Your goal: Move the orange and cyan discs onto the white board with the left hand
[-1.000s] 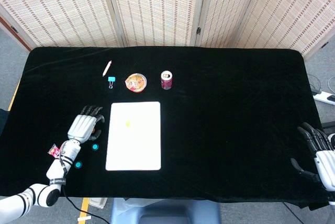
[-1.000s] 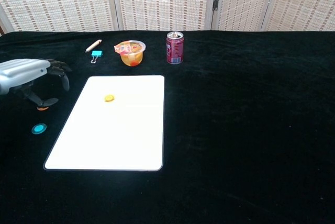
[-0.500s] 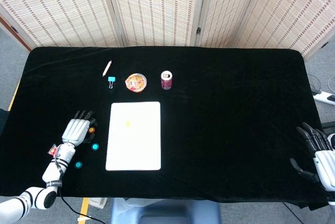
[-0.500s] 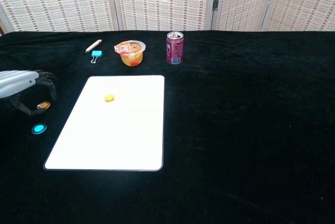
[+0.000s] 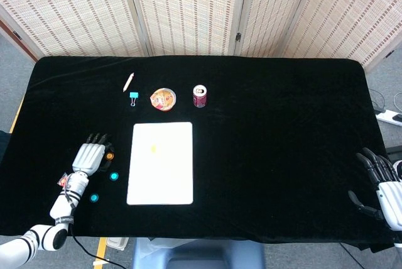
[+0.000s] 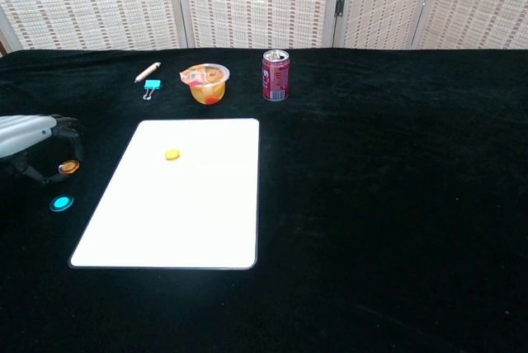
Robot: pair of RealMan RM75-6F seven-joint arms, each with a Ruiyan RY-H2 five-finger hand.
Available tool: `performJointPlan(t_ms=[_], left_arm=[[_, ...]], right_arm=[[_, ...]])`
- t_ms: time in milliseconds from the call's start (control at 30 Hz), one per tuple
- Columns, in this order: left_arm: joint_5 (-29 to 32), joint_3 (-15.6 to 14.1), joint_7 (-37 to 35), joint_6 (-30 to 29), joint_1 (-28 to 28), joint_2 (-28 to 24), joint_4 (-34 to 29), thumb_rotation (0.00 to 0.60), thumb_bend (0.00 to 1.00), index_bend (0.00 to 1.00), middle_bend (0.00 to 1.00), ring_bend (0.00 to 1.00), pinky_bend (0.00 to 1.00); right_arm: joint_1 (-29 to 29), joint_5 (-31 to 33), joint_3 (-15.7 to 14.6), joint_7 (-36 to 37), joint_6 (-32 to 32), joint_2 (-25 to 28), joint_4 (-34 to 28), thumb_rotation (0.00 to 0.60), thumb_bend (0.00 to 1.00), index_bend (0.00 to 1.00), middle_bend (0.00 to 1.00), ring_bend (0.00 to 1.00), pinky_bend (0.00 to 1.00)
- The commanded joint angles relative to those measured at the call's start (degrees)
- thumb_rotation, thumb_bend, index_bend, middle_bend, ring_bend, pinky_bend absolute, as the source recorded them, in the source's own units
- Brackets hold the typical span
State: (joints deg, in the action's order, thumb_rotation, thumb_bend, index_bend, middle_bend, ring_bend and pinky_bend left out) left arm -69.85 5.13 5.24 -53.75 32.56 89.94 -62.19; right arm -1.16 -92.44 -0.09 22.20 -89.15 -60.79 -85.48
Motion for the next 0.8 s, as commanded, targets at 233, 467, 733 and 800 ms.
performJointPlan(t_ms=[233,467,733,800], left_arm=[[-0.57,0.44,-1.44,0.49,-0.02,0.53,1.54,0.6,0.45,0.45,0.13,0.0,0.0],[-2.09,0.72,-2.66,-0.28,0.12,0.51,1.54,0.6,0.45,0.5,0.14,0.0,0.0],[-3.98,2.38,-2.46,-0.78,2.27,-1.49,-5.14,0.6,0.45,0.5,0.14,0.0,0.0],[-4.3,2.82,-1.89,-0.45,3.15,-1.75,-7.01,0.6,0.45,0.5,0.14,0.0,0.0]], right_arm=[[0.0,-0.11,-0.05,-0.63,-0.03,0.13,-0.6,0.6,0.39,0.0,0.0,0.0,0.0],[0.21,-0.11,-0.12,-0.94,-0.3,0.26,-0.95,0.6,0.39,0.0,0.0,0.0,0.0],[0.36,-0.1,-0.09,-0.81,-0.55,0.37,-0.87,0.6,0.39,0.0,0.0,0.0,0.0],[0.42,-0.06,-0.1,-0.68,-0.62,0.35,-0.76,0.6,0.39,0.0,0.0,0.0,0.0]])
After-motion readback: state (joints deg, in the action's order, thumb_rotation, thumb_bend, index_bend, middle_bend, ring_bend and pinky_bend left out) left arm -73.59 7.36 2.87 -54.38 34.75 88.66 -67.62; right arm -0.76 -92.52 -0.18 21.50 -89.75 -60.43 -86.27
